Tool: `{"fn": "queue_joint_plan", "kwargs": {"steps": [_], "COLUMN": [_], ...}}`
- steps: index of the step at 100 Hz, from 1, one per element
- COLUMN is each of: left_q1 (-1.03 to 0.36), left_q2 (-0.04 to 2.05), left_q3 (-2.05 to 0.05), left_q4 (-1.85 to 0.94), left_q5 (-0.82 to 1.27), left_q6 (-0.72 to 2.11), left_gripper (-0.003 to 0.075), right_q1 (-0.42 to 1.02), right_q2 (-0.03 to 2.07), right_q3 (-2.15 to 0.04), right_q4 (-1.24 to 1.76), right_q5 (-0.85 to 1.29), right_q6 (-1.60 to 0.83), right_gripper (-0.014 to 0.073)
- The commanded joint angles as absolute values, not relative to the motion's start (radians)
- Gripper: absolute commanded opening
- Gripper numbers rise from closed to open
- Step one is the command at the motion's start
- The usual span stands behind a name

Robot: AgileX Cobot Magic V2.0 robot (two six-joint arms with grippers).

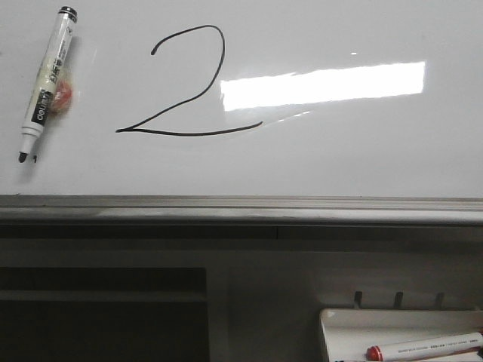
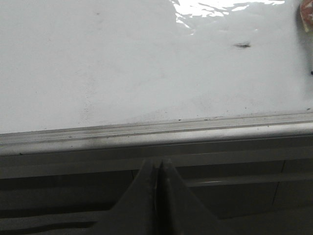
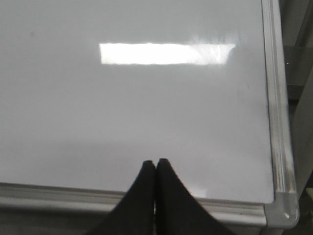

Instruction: Write number 2 on whiteboard

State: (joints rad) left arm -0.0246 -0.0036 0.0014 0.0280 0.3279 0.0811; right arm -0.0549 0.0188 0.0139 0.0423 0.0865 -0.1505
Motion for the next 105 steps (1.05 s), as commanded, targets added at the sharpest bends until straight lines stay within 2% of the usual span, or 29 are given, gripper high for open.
{"fn": "queue_joint_plan", "kwargs": {"steps": [1,17,105], "left_q1": [-0.020,-0.020,-0.020], "left_q2": [-0.030,-0.030,-0.030], "left_q3": [0.012,0.012,0.012], "left_q4": [0.027,0.027,0.025], "left_q5": [0.254,0.254,0.254], "left_q6": [0.077,0.077,0.077], "left_gripper": [-0.0020,-0.0020,-0.0020], "right_q1": [-0.063,-0.063,-0.063], "right_q2": [-0.031,-0.030,-0.030], "right_q3": [0.029,0.039,0.039], "right_q4": [0.046,0.076,0.076], "right_q5": [0.119,0.323,0.315], "right_q6": [-0.144,-0.131,-0.131], "right_gripper": [-0.0071,-0.0071,-0.0071]}}
